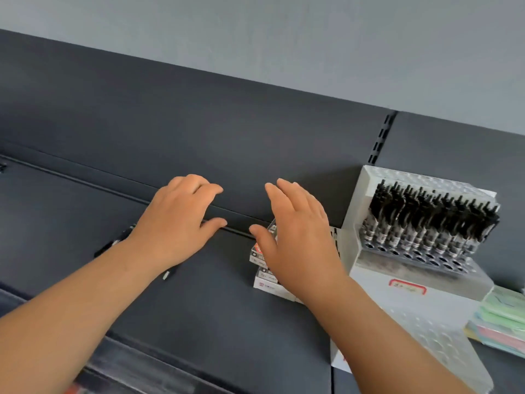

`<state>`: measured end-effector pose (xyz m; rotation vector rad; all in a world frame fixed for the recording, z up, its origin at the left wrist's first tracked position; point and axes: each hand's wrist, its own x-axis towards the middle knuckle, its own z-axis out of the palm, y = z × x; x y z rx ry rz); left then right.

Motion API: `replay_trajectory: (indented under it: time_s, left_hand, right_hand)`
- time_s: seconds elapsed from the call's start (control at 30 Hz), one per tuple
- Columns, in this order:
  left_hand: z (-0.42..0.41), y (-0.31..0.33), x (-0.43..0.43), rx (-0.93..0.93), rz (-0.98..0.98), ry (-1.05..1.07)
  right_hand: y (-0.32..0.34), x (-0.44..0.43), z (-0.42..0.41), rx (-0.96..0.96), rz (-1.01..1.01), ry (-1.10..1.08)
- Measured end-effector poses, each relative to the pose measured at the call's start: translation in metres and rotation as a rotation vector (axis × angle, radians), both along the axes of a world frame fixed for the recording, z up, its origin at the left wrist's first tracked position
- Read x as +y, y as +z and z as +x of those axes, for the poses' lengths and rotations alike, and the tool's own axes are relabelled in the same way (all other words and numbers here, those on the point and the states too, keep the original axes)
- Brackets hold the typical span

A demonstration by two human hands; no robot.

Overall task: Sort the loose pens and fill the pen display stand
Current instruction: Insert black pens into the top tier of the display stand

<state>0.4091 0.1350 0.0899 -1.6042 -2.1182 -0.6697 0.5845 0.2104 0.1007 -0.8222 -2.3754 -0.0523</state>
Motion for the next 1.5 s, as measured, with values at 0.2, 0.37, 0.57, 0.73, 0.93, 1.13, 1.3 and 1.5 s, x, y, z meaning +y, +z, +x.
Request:
replay_trajectory:
  time_s: [0.2, 0.37, 0.57, 0.73, 0.93, 1.13, 1.3, 1.5]
  left_hand:
    - [-0.085, -0.016, -0.028, -0.035, -0.061, 0.044]
    - [-0.134, -0.032, -0.034, -0.078, -0.14, 0.043]
    - [-0.174, -0.059, -0.036, -0.201, -0.268, 0.109]
    - [-0.192, -0.08, -0.032, -0.416, -0.425, 0.221]
    - [-0.184, -0.092, -0.01, -0.573, -0.475, 0.262]
    - [-0.184, -0.092, 0.01, -0.673, -0.505, 0.305]
    - [-0.19, -0.09, 0.016, -0.748, -0.551, 0.278]
    - [-0.193, -0.097, 0.013, -0.71, -0.466, 0.23]
  right_hand:
    - [-0.025, -0.019, -0.079, -0.126, -0.09, 0.011]
    - [-0.051, -0.024, -0.122, -0.221, -0.206, -0.036]
    - [-0.08, -0.02, -0.16, -0.304, -0.379, -0.1]
    - [-0.095, -0.016, -0.183, -0.325, -0.498, -0.155]
    - [-0.105, -0.009, -0.2, -0.277, -0.517, -0.199]
    - [-0.109, -0.008, -0.205, -0.25, -0.518, -0.193]
    - [-0.11, -0.007, -0.206, -0.242, -0.522, -0.192]
    - [-0.106, -0.005, -0.206, -0.227, -0.512, -0.178]
